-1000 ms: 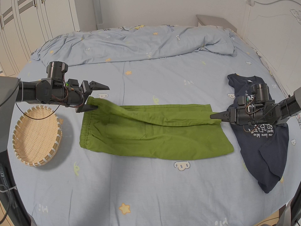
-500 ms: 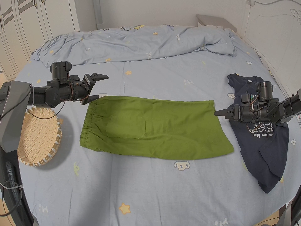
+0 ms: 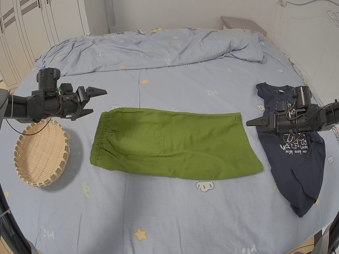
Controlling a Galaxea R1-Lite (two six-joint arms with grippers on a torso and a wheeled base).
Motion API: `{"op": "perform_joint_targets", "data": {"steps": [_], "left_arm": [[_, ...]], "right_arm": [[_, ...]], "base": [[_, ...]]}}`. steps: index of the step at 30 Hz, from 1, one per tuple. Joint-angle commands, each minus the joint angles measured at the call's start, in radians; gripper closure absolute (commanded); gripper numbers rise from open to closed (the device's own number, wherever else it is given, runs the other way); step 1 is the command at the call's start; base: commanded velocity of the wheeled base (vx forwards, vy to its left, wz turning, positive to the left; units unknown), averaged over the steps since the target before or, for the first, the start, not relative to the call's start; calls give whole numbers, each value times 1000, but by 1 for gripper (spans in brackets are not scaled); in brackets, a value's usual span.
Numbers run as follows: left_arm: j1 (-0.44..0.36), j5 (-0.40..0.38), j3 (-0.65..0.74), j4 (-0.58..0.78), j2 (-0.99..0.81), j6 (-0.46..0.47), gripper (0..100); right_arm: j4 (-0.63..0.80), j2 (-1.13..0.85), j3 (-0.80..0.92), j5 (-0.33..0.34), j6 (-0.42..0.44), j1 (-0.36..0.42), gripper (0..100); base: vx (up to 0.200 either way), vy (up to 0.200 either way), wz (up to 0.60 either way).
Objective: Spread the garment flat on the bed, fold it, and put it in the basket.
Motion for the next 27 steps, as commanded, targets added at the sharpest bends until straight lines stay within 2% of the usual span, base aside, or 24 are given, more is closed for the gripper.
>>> {"op": "perform_joint_targets", "data": {"steps": [1,2,3,5,11,15,27], "left_arm": [[57,-28,157,53,-38,180,0],[57,-31,157,53,-36,180,0],[56,-86,161,56,-25,183,0],[54,-104,165,56,-2,195,0],[73,-104,166,61,59,289,0],[68,-104,169,62,94,316,0],[31,-115,155,59,162,318,0]], "right_arm": [[82,-33,-51,1,10,-10,0],[82,-33,-51,1,10,-10,0],[84,-31,-50,1,10,-8,0],[84,-29,-50,1,9,-8,0],[84,-26,-51,1,7,-3,0],[86,-26,-50,1,3,1,0],[86,-26,-50,1,1,1,0]], "base": [[0,0,0],[0,0,0],[0,0,0],[0,0,0],[0,0,0],[0,0,0],[0,0,0]]}}
